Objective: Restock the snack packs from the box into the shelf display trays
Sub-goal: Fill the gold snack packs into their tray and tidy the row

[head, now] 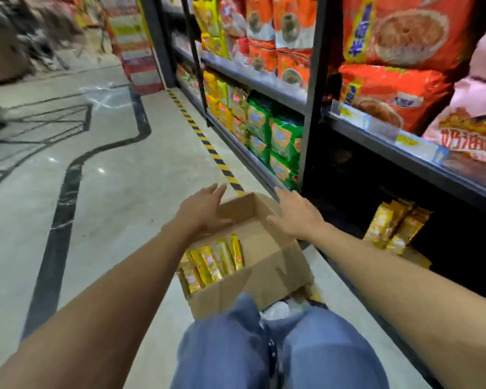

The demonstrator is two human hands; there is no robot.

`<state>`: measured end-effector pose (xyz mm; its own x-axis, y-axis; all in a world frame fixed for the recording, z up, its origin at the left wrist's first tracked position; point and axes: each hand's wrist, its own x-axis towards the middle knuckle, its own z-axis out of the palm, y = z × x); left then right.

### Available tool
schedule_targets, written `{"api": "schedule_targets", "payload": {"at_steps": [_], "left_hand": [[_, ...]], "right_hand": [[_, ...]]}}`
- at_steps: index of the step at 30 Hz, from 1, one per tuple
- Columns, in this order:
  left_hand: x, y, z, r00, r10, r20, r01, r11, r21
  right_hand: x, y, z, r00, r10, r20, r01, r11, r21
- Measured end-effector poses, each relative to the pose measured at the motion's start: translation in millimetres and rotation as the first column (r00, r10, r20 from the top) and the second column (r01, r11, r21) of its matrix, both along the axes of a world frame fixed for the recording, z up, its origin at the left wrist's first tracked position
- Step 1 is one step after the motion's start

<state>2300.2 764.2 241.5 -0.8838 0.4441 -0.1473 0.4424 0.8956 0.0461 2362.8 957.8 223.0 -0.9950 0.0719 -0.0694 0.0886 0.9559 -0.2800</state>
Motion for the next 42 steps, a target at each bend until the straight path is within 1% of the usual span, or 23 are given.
{"api": "schedule_targets", "payload": {"at_steps": [3,6,12,14,18,21,25,28,31,34,38,39,40,42], "left_hand": [[-14,-21,-35,0.997,0.06,0.045,-0.06,0.998,0.014],[-40,-29,-83,0.993,0.108,0.042,-0.11,0.993,0.047],[-97,-23,-212,0.977,0.186,0.106,-0.189,0.982,0.011],[-110,-18,-253,0.974,0.191,0.123,-0.19,0.982,-0.023],[-128,-12,-319,0.96,0.215,0.178,-0.205,0.976,-0.075],[-140,-9,-355,0.937,0.275,0.216,-0.277,0.961,-0.025],[-150,-3,-392,0.898,0.353,0.264,-0.378,0.924,0.052],[-145,-6,-417,0.86,0.423,0.284,-0.47,0.874,0.122],[-136,-16,-427,0.882,0.378,0.281,-0.416,0.905,0.091],[-138,-21,-426,0.875,0.361,0.322,-0.424,0.893,0.152],[-140,-17,-426,0.831,0.405,0.381,-0.515,0.82,0.25],[-140,-17,-426,0.813,0.412,0.412,-0.544,0.789,0.286],[-140,-17,-426,0.788,0.406,0.462,-0.581,0.739,0.341],[-140,-18,-425,0.733,0.409,0.544,-0.661,0.616,0.427]], "right_hand": [[-31,-25,-31,0.998,0.054,0.035,-0.054,0.999,-0.009],[-69,-42,-74,0.99,0.085,0.11,-0.081,0.996,-0.039],[-140,-48,-189,0.971,0.065,0.229,-0.056,0.997,-0.046],[-154,-46,-225,0.956,0.049,0.289,-0.036,0.998,-0.049],[-176,-42,-290,0.94,0.04,0.34,-0.013,0.997,-0.082],[-184,-42,-328,0.928,0.029,0.371,0.007,0.996,-0.093],[-199,-45,-370,0.907,0.041,0.418,0.008,0.993,-0.114],[-213,-50,-394,0.878,0.089,0.471,-0.052,0.995,-0.09],[-217,-59,-410,0.826,0.153,0.543,-0.148,0.988,-0.054],[-215,-64,-415,0.818,0.197,0.541,-0.168,0.98,-0.102],[-210,-62,-410,0.857,0.222,0.466,-0.145,0.97,-0.196],[-209,-62,-407,0.868,0.208,0.451,-0.117,0.968,-0.221],[-210,-60,-404,0.881,0.183,0.437,-0.073,0.964,-0.256],[-211,-58,-399,0.881,0.113,0.459,0.064,0.934,-0.352]]}}
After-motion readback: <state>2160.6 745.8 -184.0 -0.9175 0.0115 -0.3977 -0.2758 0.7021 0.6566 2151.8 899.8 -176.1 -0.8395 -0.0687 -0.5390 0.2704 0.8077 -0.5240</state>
